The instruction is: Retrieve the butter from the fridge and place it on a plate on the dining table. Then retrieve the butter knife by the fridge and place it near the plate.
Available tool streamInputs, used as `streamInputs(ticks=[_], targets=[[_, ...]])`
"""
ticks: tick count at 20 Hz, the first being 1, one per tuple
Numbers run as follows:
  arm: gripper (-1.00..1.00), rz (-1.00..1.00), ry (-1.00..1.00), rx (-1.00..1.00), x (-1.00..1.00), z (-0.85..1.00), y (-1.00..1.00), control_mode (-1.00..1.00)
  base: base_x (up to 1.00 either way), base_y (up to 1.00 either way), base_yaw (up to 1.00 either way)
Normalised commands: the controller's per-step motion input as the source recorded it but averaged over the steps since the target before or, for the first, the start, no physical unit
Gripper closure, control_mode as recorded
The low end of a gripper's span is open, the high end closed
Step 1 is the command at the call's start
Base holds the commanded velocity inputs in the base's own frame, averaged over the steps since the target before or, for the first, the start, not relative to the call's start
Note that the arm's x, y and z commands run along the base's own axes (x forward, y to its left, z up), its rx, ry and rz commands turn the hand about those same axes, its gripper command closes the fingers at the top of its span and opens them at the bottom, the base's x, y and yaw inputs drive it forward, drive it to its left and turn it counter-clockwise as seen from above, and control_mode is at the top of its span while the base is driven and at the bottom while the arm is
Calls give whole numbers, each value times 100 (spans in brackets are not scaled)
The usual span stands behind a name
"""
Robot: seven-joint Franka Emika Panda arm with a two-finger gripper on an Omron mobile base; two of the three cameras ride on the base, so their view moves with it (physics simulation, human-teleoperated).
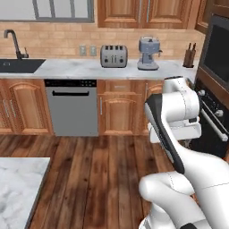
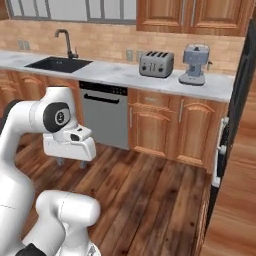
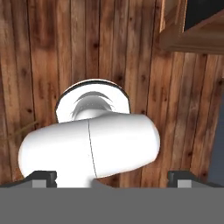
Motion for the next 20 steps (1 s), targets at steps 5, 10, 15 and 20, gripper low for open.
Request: streamInputs(ticks=[5,10,15,20], targets=[[-100,0,0,0,0,0,0,100,100,0,29],[-100,0,0,0,0,0,0,100,98,34,30],[-100,0,0,0,0,0,0,100,100,86,8],[-100,0,0,0,0,0,0,100,98,20,36]])
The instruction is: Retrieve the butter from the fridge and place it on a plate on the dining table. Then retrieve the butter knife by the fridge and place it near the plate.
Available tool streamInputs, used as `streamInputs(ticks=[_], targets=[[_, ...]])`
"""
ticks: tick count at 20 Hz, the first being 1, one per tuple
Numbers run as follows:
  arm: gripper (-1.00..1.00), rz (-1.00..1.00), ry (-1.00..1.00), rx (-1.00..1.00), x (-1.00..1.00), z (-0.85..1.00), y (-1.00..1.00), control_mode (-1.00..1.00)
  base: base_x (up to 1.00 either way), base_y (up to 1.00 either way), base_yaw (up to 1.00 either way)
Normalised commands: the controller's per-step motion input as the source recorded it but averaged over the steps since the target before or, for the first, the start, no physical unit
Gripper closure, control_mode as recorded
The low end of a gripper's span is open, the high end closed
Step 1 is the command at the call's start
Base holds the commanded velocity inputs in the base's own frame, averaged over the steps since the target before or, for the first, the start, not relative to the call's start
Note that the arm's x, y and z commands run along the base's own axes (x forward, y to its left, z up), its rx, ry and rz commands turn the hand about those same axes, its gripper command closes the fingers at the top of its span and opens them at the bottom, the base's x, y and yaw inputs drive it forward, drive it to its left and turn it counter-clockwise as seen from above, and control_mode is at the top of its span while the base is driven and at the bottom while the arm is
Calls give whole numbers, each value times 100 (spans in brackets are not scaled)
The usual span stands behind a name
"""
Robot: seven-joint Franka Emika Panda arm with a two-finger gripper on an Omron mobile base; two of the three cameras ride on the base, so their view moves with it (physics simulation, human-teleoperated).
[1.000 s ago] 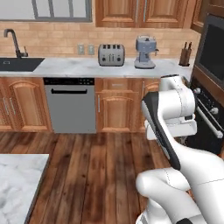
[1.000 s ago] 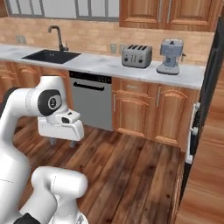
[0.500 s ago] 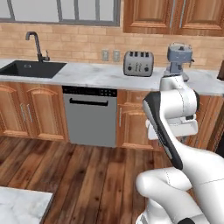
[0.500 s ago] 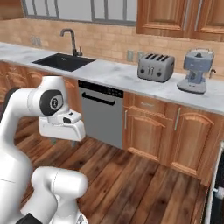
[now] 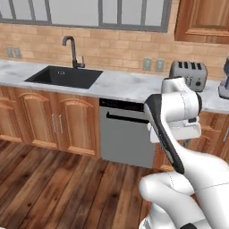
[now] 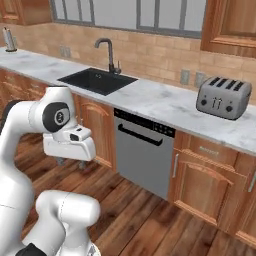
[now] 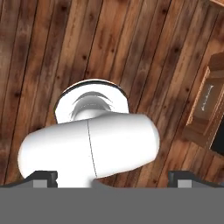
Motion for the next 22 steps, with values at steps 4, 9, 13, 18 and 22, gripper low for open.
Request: streamInputs(ticks=[4,9,13,18,22], targets=[[-100,0,0,0,0,0,0,100,76,0,45],[-100,0,0,0,0,0,0,100,55,-1,53],[-100,0,0,0,0,0,0,100,50,-16,74],[-100,0,0,0,0,0,0,100,29,-65,65],[-100,0,0,0,0,0,0,100,34,-64,65]])
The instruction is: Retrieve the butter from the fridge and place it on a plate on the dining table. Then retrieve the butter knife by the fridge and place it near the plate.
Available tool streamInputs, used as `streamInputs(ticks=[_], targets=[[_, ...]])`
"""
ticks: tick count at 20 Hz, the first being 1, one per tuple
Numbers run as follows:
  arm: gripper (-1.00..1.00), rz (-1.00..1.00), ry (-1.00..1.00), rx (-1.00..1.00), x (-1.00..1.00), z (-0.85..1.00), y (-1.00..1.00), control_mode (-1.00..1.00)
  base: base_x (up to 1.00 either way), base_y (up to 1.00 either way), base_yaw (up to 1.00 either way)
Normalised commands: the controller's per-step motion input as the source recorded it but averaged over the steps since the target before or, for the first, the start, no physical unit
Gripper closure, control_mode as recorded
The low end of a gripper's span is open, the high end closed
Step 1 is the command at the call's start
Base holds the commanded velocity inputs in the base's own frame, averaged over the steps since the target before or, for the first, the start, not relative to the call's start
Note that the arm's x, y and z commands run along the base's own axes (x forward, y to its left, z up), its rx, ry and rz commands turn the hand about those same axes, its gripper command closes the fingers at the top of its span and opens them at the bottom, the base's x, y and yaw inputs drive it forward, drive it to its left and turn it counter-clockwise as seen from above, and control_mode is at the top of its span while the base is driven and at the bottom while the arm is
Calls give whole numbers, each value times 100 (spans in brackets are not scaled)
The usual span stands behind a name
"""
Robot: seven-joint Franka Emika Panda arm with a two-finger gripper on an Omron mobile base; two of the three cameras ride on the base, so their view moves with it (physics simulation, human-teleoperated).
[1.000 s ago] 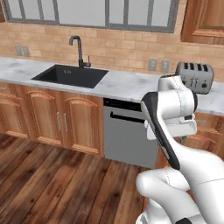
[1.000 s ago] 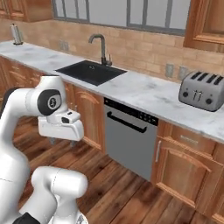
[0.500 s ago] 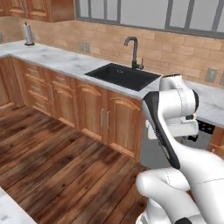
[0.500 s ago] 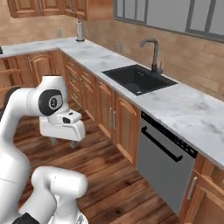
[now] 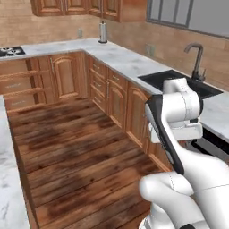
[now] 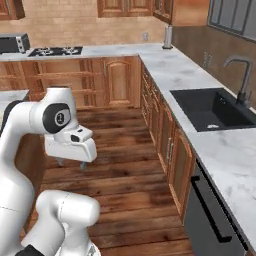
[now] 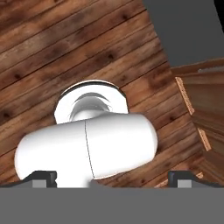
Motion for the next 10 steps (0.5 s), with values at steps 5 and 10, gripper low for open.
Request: streamInputs(ticks=[5,10], targets=[[-100,0,0,0,0,0,0,100,62,-19,49],[-100,0,0,0,0,0,0,100,98,0,40]])
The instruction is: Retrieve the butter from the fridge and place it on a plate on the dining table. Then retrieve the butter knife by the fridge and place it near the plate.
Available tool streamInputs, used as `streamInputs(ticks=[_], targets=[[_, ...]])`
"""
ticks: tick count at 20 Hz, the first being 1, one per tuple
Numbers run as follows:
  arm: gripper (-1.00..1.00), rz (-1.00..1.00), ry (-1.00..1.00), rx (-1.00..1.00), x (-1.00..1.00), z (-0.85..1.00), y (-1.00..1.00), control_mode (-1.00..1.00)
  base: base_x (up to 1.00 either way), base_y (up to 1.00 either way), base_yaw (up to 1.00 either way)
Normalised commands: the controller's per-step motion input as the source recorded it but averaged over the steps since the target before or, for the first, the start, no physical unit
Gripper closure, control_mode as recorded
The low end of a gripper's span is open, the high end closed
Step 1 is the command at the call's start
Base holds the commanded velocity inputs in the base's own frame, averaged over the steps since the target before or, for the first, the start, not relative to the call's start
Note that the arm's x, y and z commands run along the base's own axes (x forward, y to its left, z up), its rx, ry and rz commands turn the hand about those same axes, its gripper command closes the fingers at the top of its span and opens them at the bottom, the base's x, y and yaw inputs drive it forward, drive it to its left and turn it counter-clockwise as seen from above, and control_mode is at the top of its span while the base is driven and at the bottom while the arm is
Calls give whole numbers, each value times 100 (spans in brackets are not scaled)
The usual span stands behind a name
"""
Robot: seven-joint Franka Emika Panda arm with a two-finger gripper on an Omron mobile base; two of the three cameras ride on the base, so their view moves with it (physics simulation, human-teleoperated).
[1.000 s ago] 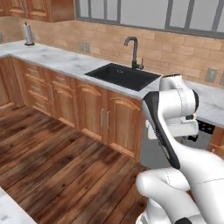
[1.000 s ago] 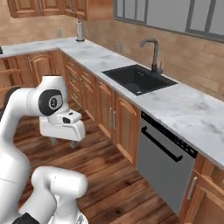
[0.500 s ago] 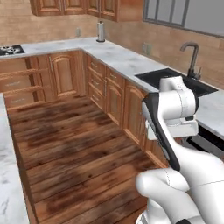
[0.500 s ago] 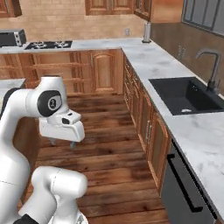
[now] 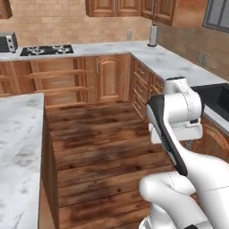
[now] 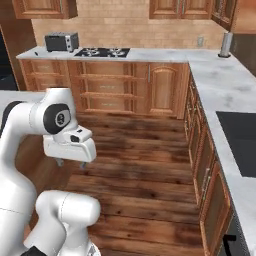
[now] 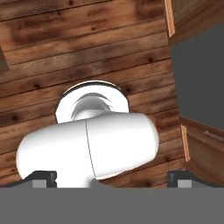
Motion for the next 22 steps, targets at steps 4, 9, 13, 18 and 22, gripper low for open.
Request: streamInputs(ticks=[4,9,13,18,22], targets=[[-100,0,0,0,0,0,0,100,100,-3,32],[-100,0,0,0,0,0,0,100,100,-2,24],[-100,0,0,0,0,0,0,100,100,0,16],[-100,0,0,0,0,0,0,100,100,-1,14],[-100,0,0,0,0,0,0,100,100,-10,17]])
